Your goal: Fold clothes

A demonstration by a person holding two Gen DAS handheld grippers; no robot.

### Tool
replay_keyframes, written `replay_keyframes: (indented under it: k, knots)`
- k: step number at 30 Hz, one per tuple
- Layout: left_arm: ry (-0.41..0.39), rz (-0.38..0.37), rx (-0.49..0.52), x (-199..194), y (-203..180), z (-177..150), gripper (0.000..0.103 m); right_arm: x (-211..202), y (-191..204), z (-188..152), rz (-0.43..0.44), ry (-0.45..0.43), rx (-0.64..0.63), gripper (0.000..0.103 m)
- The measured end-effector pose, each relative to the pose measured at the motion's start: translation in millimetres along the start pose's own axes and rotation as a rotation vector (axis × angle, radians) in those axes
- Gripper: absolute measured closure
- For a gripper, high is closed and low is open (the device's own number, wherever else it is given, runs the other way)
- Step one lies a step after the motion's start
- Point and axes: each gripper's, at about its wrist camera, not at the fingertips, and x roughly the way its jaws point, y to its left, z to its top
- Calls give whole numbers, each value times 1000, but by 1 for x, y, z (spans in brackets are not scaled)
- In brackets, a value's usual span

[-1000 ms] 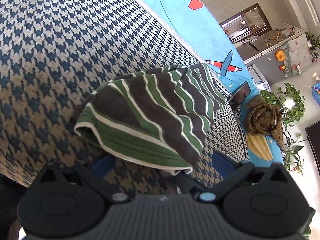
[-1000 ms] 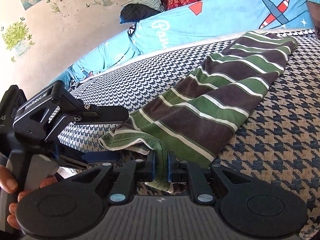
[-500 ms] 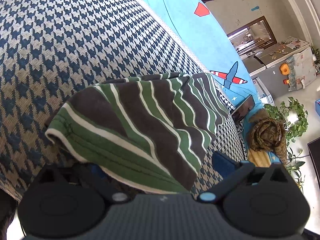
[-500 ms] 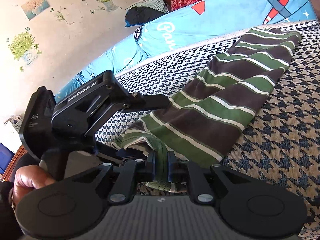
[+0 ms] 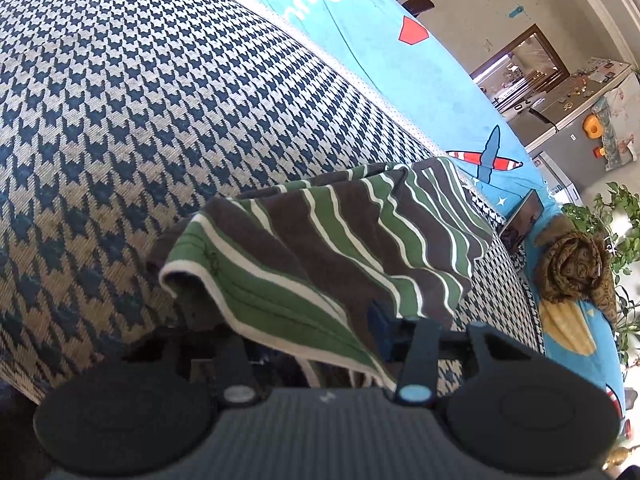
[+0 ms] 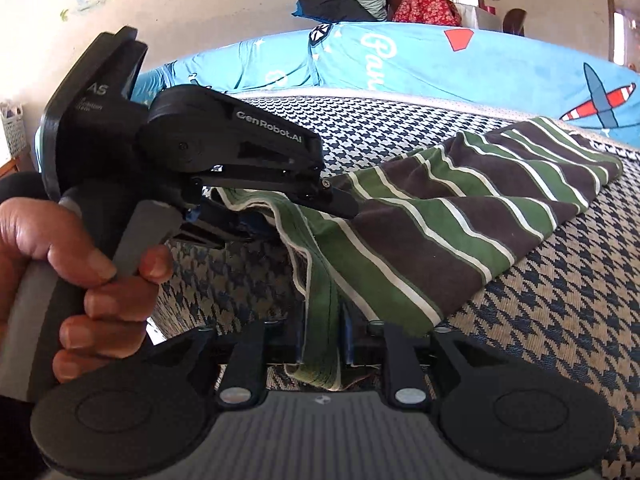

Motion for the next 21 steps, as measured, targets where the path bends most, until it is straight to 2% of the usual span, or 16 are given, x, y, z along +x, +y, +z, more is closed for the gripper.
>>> replay_keyframes:
  k: [4,9,10,11,14,15,17,19,21]
  knots:
    - [-1,-4,-13,-1,3,0,60,0,8,-3,-9,-15,-62,64]
    - [-1,-10,-23,-2,3,0,60,10,20,-9,-94,-27,-169,63]
    - [1,-13,-31,-3,5,0,60,13,22,-10,-113,-29,-191,66]
    - [2,-16,-38,-3,6,0,58,15,24,-11,-132,-32,-212,79]
    - [3,-28,-44,-3,7,1,46,16,26,-12,-153,-45,-236,90]
    - [3,-32,-38,-2,6,1,42,15,25,-11,-145,-53,-226,91]
    - [-1,-39,-24,-1,2,0,27,12,24,-11,-134,-66,-218,92]
    - [-7,-25,1,2,-3,0,25,10,23,-11,-126,-74,-213,93]
    - [-16,6,48,4,-8,0,31,9,22,-10,-123,-78,-206,93]
